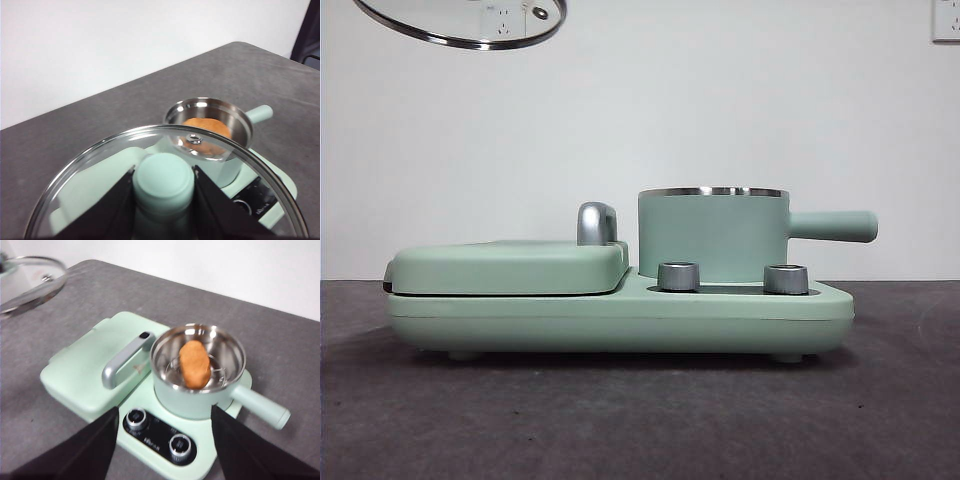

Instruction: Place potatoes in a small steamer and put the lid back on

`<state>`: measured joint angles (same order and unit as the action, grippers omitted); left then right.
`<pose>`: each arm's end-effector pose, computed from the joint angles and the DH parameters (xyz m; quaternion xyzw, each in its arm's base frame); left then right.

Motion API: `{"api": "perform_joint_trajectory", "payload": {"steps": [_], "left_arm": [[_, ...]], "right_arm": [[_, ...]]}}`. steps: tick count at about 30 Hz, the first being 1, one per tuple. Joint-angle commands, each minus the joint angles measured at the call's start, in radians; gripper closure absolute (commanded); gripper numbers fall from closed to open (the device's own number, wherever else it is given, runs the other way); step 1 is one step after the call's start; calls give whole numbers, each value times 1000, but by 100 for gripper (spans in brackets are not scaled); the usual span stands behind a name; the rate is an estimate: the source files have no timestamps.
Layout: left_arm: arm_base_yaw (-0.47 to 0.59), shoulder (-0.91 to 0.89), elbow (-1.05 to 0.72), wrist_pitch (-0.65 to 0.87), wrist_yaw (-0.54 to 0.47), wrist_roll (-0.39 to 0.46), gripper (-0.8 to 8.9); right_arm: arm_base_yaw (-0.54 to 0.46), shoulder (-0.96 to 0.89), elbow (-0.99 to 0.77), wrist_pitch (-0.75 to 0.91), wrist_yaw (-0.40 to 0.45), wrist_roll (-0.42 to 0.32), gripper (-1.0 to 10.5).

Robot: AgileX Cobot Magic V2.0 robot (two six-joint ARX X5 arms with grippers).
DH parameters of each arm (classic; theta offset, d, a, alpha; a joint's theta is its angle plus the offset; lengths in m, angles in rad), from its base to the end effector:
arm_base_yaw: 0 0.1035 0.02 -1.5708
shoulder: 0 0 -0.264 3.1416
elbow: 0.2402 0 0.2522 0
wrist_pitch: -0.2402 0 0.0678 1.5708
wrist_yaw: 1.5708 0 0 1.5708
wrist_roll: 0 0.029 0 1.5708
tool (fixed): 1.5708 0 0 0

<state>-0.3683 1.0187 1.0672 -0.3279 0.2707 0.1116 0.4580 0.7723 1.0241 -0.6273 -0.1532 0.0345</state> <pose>0.1981 -0.0848 0.3737 0.0592 0.1215 -0.3183 0.9383 0.1262 0.0672 0.3715 -0.0122 0.1896 0.2923 0.9373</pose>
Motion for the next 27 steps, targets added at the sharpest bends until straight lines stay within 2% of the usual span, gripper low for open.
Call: {"api": "perform_joint_trajectory", "payload": {"steps": [1, 9, 19, 27], "left_arm": [[-23, 35, 16, 58, 18, -2, 804], [-108, 159, 16, 257, 18, -2, 804], [-191, 362, 24, 567, -22, -27, 804], [-223, 536, 131, 600, -35, -26, 804]], "right_arm": [[6, -39, -50, 6, 12, 16, 667], [6, -147, -169, 5, 23, 37, 667], [6, -167, -177, -5, 24, 37, 667], [6, -167, -177, -5, 24, 37, 667]]}}
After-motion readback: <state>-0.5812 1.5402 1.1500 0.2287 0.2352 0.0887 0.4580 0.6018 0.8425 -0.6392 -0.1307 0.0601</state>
